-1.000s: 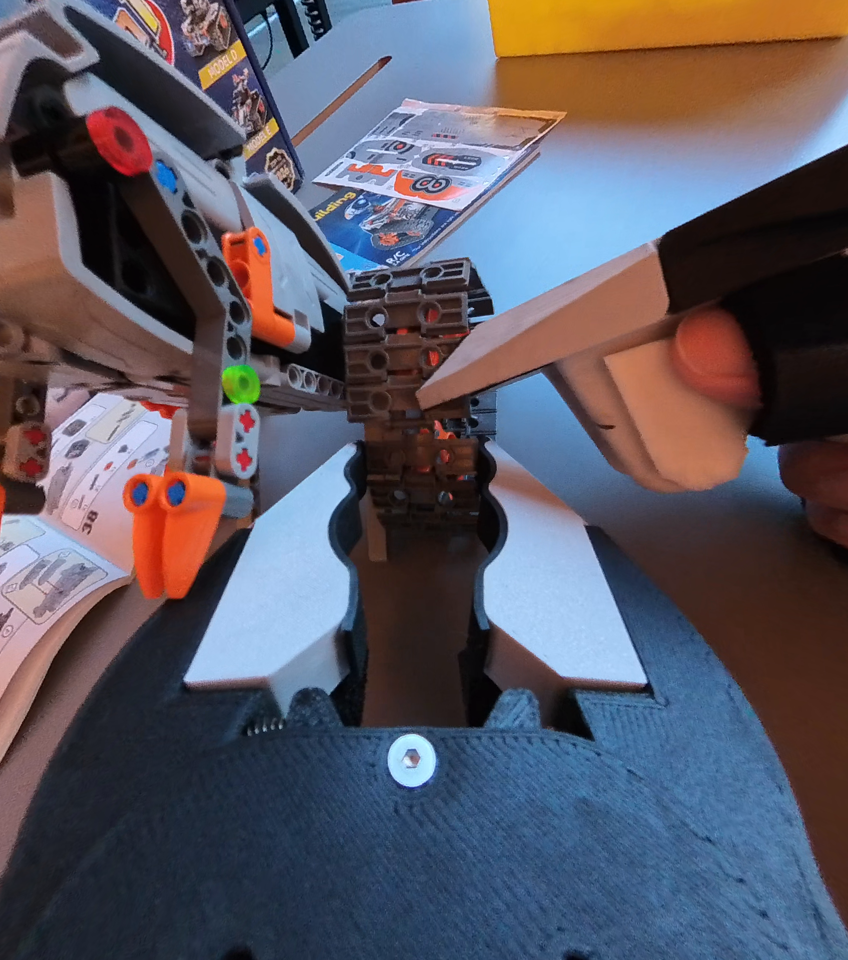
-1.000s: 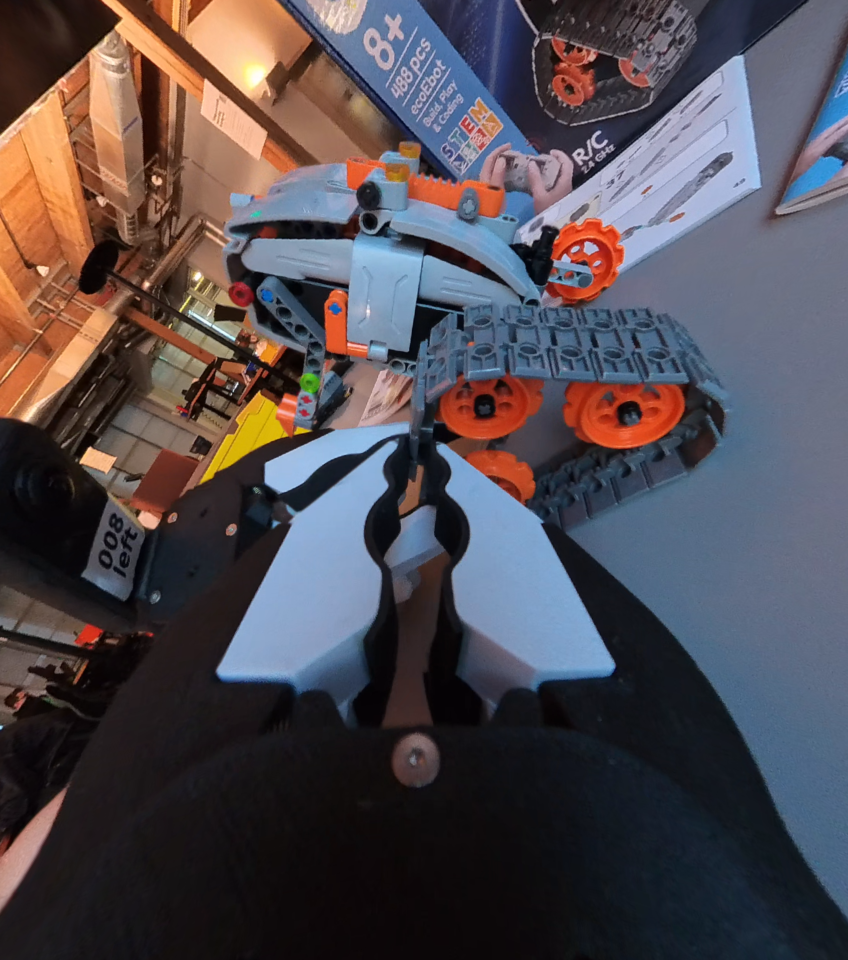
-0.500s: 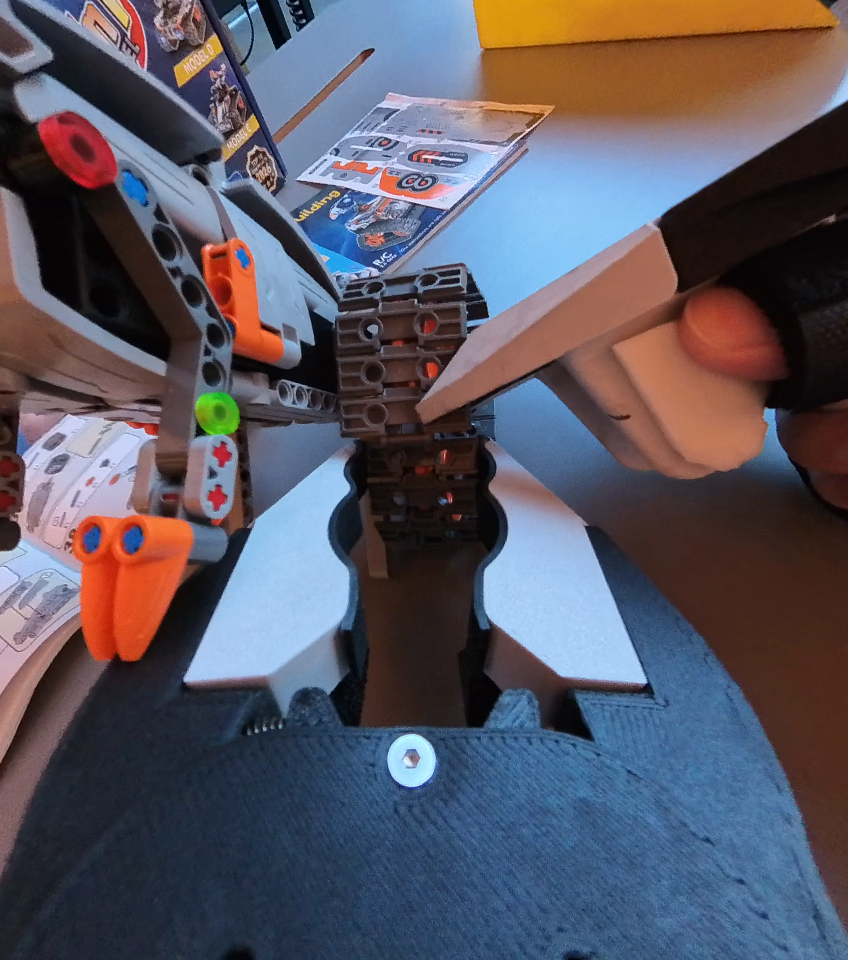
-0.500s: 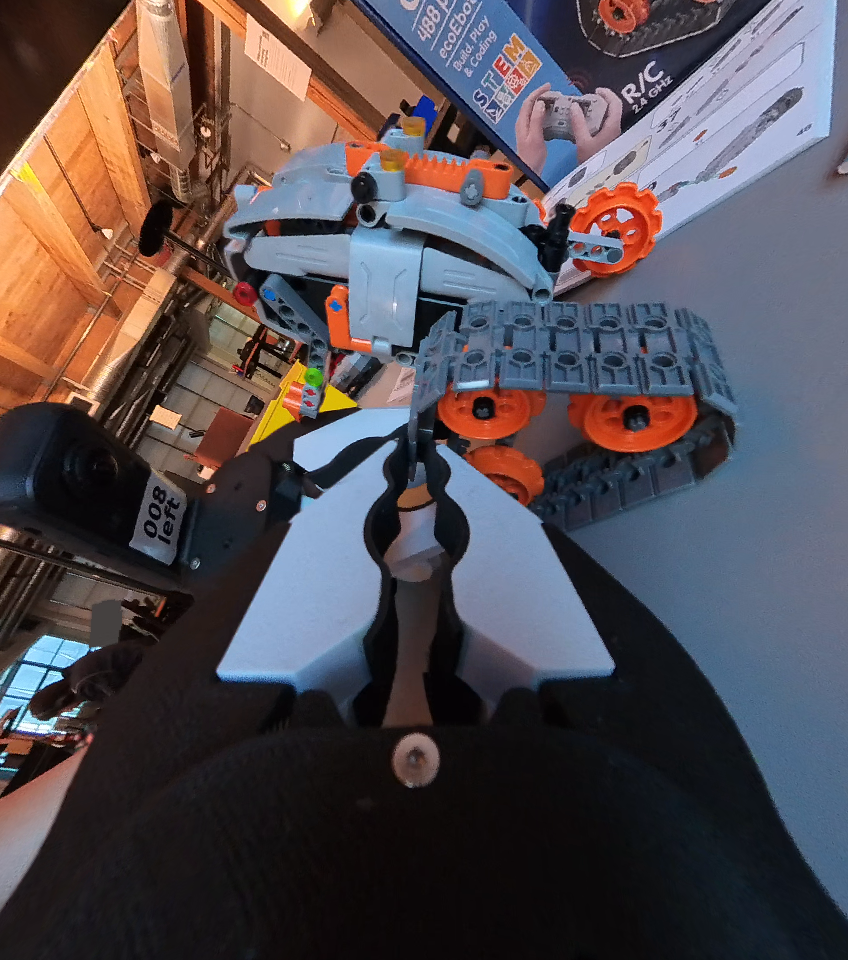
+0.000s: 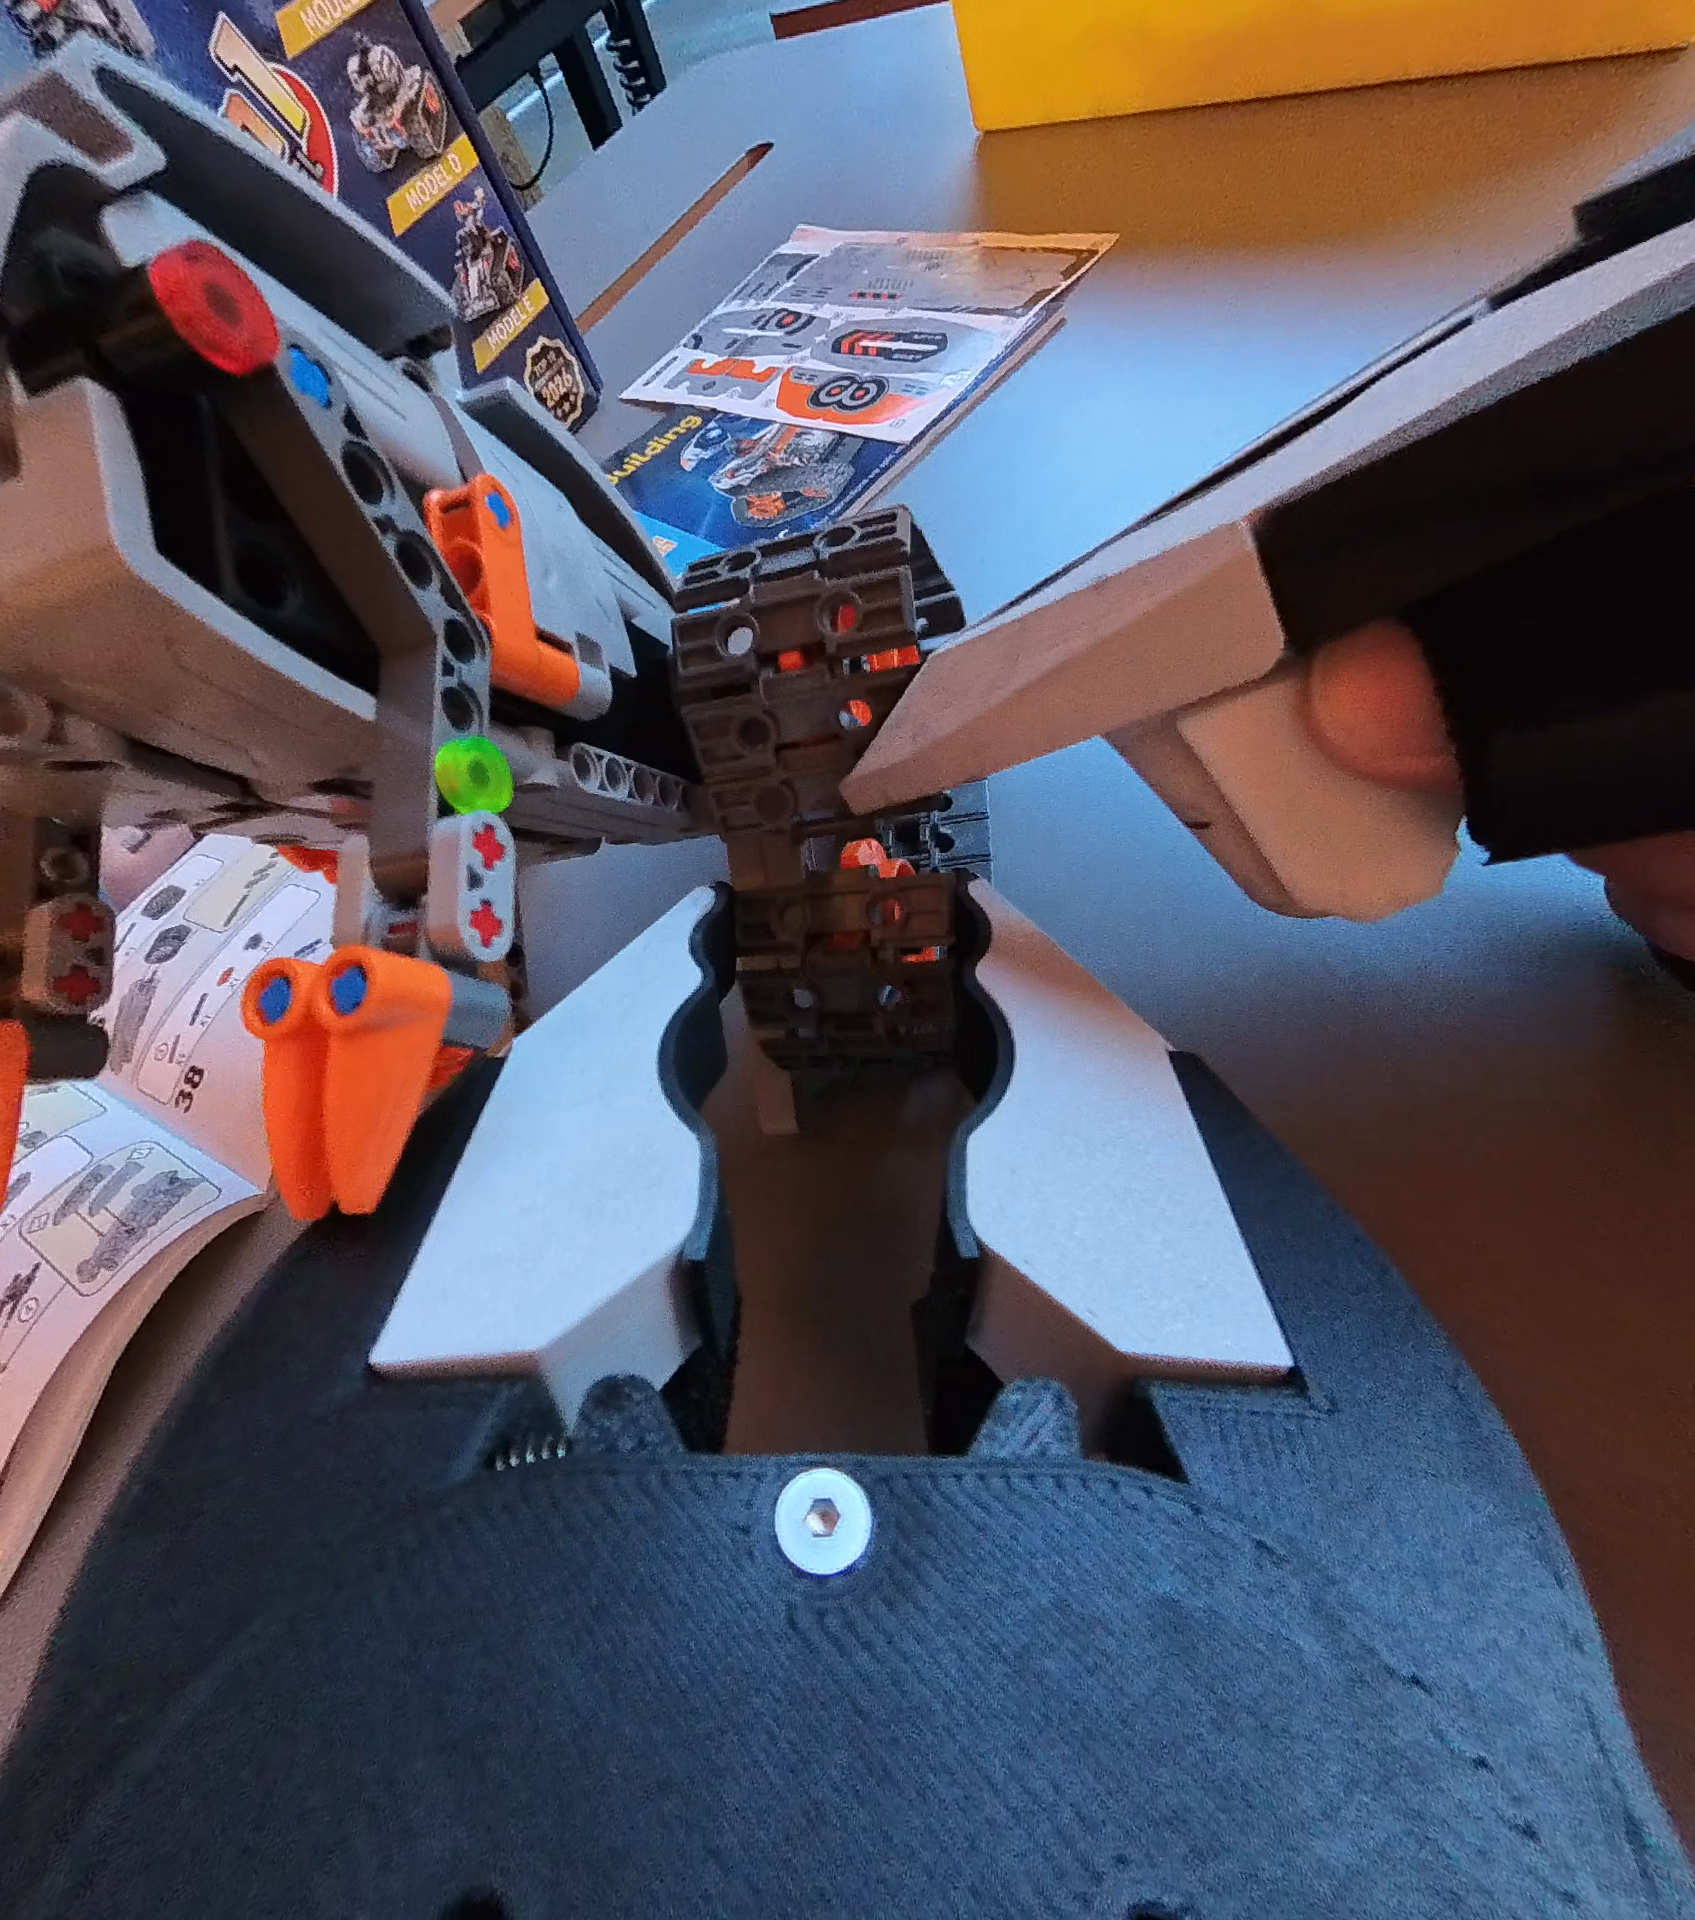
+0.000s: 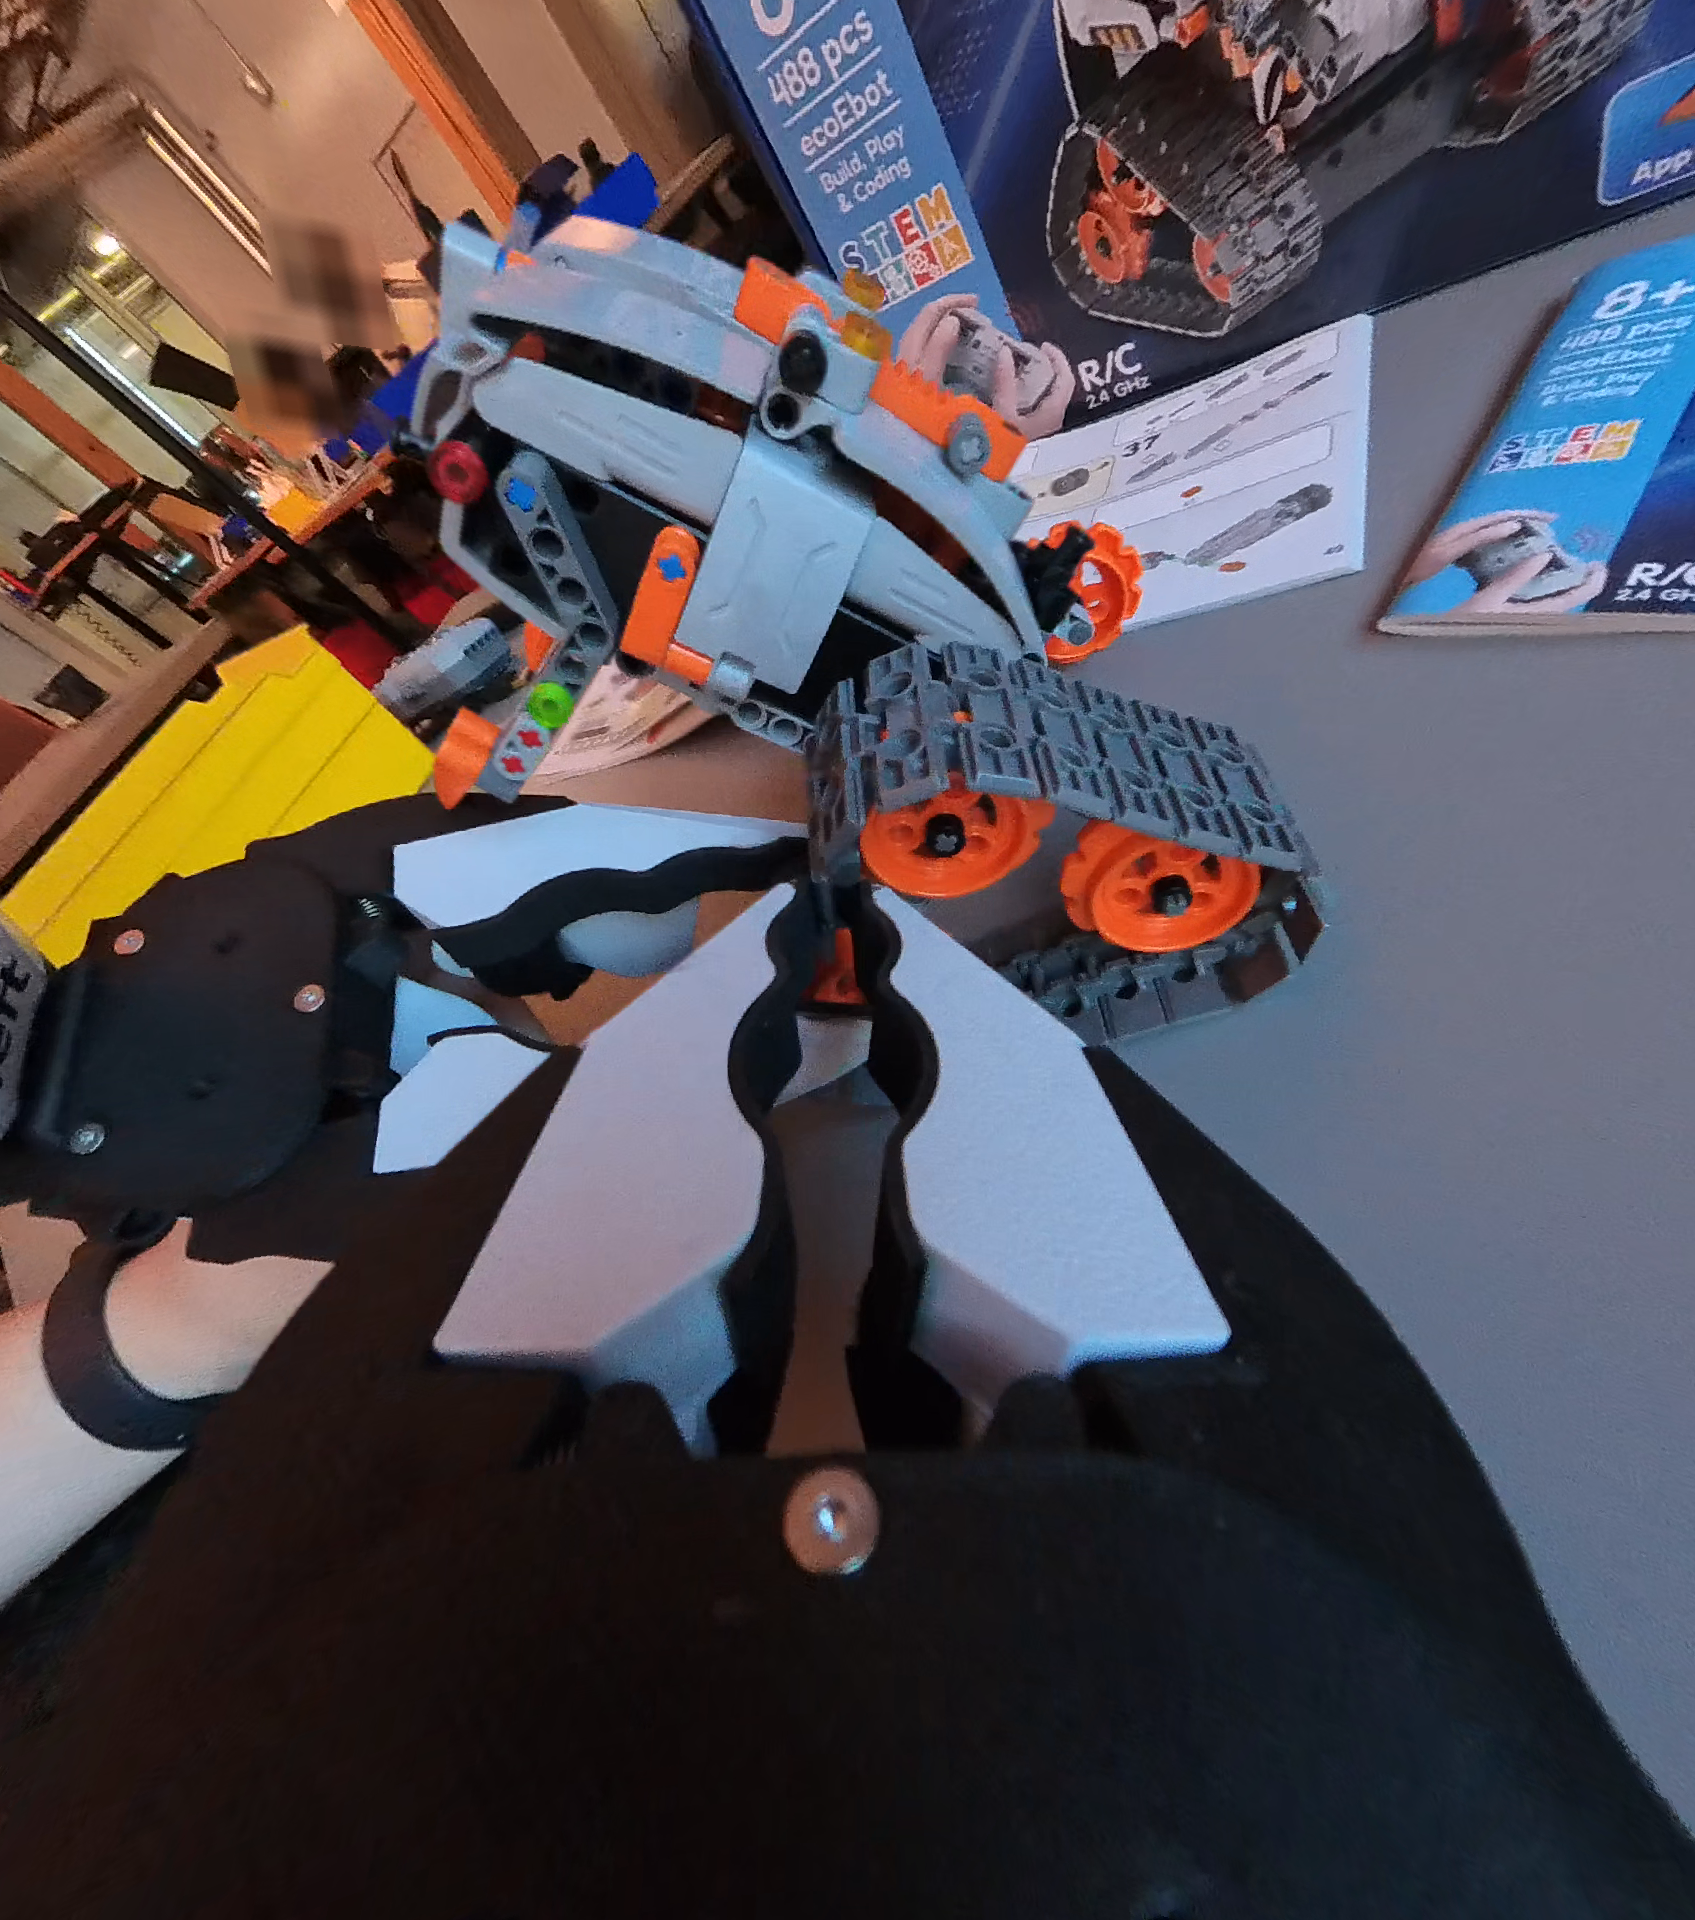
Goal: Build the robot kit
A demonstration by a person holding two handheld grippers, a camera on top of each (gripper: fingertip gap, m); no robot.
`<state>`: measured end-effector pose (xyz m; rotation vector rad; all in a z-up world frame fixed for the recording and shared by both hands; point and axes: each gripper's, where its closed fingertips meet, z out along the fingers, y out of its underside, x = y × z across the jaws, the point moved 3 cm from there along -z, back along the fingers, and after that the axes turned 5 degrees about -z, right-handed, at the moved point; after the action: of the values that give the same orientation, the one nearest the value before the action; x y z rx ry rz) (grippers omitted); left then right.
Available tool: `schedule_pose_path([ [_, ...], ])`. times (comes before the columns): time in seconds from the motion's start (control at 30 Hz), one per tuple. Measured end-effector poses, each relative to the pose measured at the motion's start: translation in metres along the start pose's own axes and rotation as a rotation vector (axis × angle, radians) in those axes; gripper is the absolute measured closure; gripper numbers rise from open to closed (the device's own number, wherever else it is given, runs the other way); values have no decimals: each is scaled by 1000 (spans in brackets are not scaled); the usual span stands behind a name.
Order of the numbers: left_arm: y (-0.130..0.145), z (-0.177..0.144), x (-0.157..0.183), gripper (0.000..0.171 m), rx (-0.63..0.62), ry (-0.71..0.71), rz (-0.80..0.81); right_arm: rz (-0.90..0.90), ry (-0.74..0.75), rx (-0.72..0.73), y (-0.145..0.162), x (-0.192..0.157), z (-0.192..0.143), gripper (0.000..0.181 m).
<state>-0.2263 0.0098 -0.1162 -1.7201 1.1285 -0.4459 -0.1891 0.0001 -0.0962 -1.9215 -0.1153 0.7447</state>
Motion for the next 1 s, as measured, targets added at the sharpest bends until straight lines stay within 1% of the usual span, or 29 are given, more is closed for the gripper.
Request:
schedule_pose_path([
  [0.2,-1,1,-1,132,3,-12,3,113,-69,21,3,0,0,176],
  [0.47,-2,1,1,132,14,-44,45,-12,11,-11,3,0,0,177],
  [0.63,-2,1,0,133,12,-54,51,-103,53,-72,4,-4,1,180],
  [0.7,-1,1,0,133,10,-58,59,-93,38,-87,4,-5,1,180],
  [0.83,-1,1,0,133,11,-60,65,-28,-10,-70,3,-4,1,180],
  [1.0,-1,2,0,132,7,-46,54,-27,-36,-102,0,-3,1,178],
])
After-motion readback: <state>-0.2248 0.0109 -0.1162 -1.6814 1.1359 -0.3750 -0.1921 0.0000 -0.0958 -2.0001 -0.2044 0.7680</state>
